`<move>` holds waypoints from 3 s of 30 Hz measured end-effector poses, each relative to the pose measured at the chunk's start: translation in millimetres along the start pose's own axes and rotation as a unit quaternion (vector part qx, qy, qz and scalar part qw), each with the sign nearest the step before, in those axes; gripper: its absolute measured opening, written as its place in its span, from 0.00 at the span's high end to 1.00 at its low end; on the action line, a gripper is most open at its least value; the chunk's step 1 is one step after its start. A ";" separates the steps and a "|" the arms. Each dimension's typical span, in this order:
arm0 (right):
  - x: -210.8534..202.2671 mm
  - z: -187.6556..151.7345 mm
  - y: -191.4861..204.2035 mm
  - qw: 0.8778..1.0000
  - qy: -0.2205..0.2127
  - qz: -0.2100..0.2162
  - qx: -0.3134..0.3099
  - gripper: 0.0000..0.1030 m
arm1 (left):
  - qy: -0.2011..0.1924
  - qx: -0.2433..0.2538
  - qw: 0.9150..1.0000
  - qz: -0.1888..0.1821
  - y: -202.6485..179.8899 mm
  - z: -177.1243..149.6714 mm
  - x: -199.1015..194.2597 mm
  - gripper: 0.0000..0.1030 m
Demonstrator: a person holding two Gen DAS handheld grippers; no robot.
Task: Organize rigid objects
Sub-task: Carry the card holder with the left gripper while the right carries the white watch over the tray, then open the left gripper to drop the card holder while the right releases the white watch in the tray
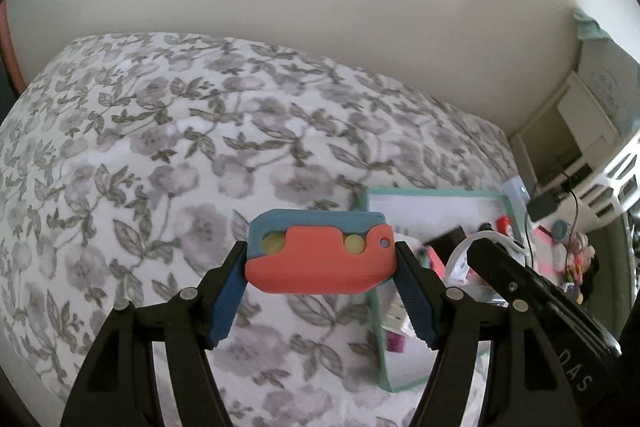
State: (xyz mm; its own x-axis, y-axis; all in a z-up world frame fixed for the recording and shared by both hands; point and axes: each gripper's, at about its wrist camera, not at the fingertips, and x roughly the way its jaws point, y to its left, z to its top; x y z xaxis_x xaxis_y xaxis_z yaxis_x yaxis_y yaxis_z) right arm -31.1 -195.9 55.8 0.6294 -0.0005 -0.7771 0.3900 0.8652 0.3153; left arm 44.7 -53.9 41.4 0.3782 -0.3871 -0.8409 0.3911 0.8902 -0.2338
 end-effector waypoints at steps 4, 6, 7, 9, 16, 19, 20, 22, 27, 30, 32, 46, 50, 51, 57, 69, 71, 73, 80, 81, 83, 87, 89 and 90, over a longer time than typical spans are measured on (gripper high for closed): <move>-14.1 -9.3 -18.5 1.000 -0.005 -0.018 0.016 0.81 | 0.007 0.009 1.000 -0.006 -18.9 -11.5 1.5 0.30; -20.4 -14.1 -32.0 0.999 -0.006 -0.031 0.028 0.81 | 0.011 0.017 1.000 -0.009 -27.9 -17.1 3.7 0.30; -22.5 -16.4 -37.0 0.999 -0.005 -0.037 0.031 0.81 | 0.015 0.021 1.000 -0.011 -34.5 -20.9 6.2 0.30; -25.2 -20.9 -51.1 0.998 -0.001 -0.053 0.043 0.81 | 0.023 0.025 0.999 -0.017 -44.3 -27.2 11.5 0.30; -12.3 -37.4 -105.1 0.990 0.040 -0.088 0.106 0.81 | 0.070 0.031 0.996 -0.043 -65.4 -51.9 45.8 0.30; -7.7 -40.7 -118.4 0.986 0.051 -0.103 0.122 0.81 | 0.093 0.036 0.994 -0.047 -71.8 -62.8 59.8 0.30; -6.0 -41.8 -121.7 0.985 0.055 -0.106 0.126 0.81 | 0.101 0.045 0.993 -0.042 -75.5 -67.4 64.3 0.30; -3.1 -44.0 -128.6 0.983 0.062 -0.107 0.136 0.81 | 0.106 0.060 0.992 -0.034 -80.6 -73.2 68.3 0.30; 3.7 -48.2 -140.5 0.979 0.078 -0.118 0.149 0.81 | 0.115 0.084 0.990 -0.024 -90.2 -81.1 76.3 0.30; 6.0 -48.8 -141.2 0.978 0.082 -0.121 0.147 0.81 | 0.113 0.102 0.988 -0.023 -96.5 -83.8 75.4 0.30; 6.6 -48.5 -140.2 0.978 0.083 -0.125 0.143 0.81 | 0.113 0.112 0.987 -0.023 -100.0 -85.1 75.1 0.30; 14.1 -49.0 -136.8 0.978 0.094 -0.131 0.132 0.80 | 0.122 0.116 0.985 -0.031 -103.3 -86.3 79.1 0.30; 16.4 -49.8 -135.0 0.978 0.098 -0.132 0.129 0.80 | 0.125 0.119 0.985 -0.030 -104.1 -87.1 81.2 0.30; 17.2 -50.1 -134.9 0.978 0.099 -0.132 0.128 0.80 | 0.127 0.120 0.984 -0.029 -104.4 -87.6 82.0 0.30; 29.6 -55.7 -138.5 0.975 0.119 -0.133 0.130 0.80 | 0.132 0.130 0.982 -0.026 -107.6 -90.3 85.5 0.30; 29.2 -53.8 -134.2 0.976 0.117 -0.143 0.119 0.76 | 0.132 0.132 0.982 -0.024 -109.8 -88.4 85.2 0.30; 26.9 -52.0 -133.0 0.976 0.112 -0.143 0.118 0.59 | 0.129 0.133 0.982 -0.028 -110.1 -87.6 82.8 0.30; 23.8 -50.2 -132.1 0.977 0.105 -0.142 0.116 0.52 | 0.123 0.135 0.983 -0.029 -109.8 -86.9 80.0 0.29; 12.7 -43.7 -128.9 0.980 0.077 -0.142 0.115 0.52 | 0.096 0.126 0.987 -0.038 -106.5 -77.9 66.2 0.19; 12.5 -43.3 -129.0 0.980 0.075 -0.143 0.116 0.52 | 0.093 0.122 0.988 -0.036 -105.7 -76.3 65.3 0.19; 10.6 -42.9 -130.6 0.979 0.071 -0.146 0.120 0.52 | 0.089 0.108 0.990 -0.029 -100.2 -72.5 64.6 0.19; 8.1 -42.6 -134.3 0.978 0.065 -0.151 0.128 0.49 | 0.086 0.078 0.993 -0.008 -85.3 -66.9 64.5 0.19; 7.7 -42.5 -136.3 0.977 0.065 -0.153 0.131 0.49 | 0.083 0.059 0.995 0.011 -74.6 -63.7 64.2 0.19; 7.8 -42.6 -137.0 0.977 0.065 -0.155 0.131 0.49 | 0.080 0.050 0.995 0.020 -68.7 -62.3 63.8 0.19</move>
State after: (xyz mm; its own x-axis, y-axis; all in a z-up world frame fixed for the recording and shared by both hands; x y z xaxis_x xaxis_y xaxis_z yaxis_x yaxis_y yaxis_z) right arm -108.2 -293.1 -16.7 0.3697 -0.1624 -0.9148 0.7176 0.6753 0.1702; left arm -10.3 -124.8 -26.6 0.2604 -0.3008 -0.9174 0.4620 0.8732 -0.1552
